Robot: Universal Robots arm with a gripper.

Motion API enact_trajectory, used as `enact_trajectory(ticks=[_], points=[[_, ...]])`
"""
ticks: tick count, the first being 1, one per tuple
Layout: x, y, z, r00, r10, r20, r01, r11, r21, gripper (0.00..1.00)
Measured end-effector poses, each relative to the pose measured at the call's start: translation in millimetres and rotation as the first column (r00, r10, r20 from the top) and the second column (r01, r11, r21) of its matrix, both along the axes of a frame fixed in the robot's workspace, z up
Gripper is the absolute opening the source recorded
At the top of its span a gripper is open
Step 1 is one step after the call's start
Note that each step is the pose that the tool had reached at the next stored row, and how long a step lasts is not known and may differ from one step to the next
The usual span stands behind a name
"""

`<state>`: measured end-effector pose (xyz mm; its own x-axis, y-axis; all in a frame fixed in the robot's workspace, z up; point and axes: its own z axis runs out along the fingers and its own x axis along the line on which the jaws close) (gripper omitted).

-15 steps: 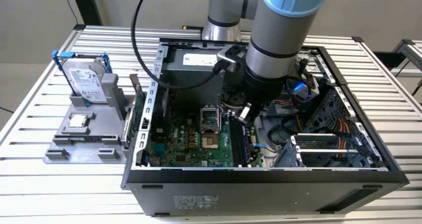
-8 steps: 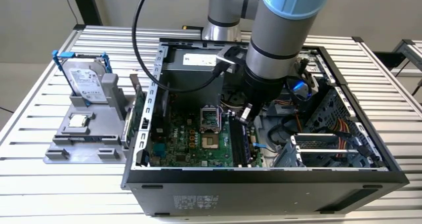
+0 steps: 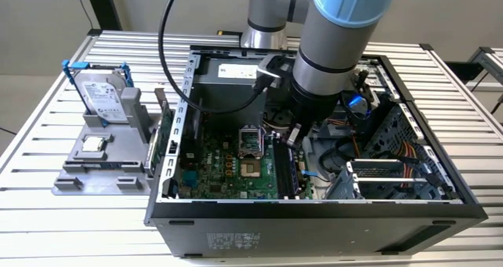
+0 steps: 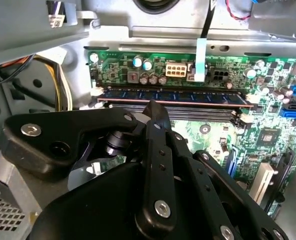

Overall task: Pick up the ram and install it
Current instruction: 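Press down the ram until it locks into place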

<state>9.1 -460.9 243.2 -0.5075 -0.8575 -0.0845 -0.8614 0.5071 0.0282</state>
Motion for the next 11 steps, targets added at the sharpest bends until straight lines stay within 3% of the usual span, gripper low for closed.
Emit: enact_trajectory(ticks=[6,11], points=[[0.5,-0.1,0.0,0.9985,0.055,0.0,-0.055,0.9985,0.0008,0.0],[0.6,-0.1,0.0,0.9927,0.121,0.0,-0.121,0.9927,0.0007,0.0]])
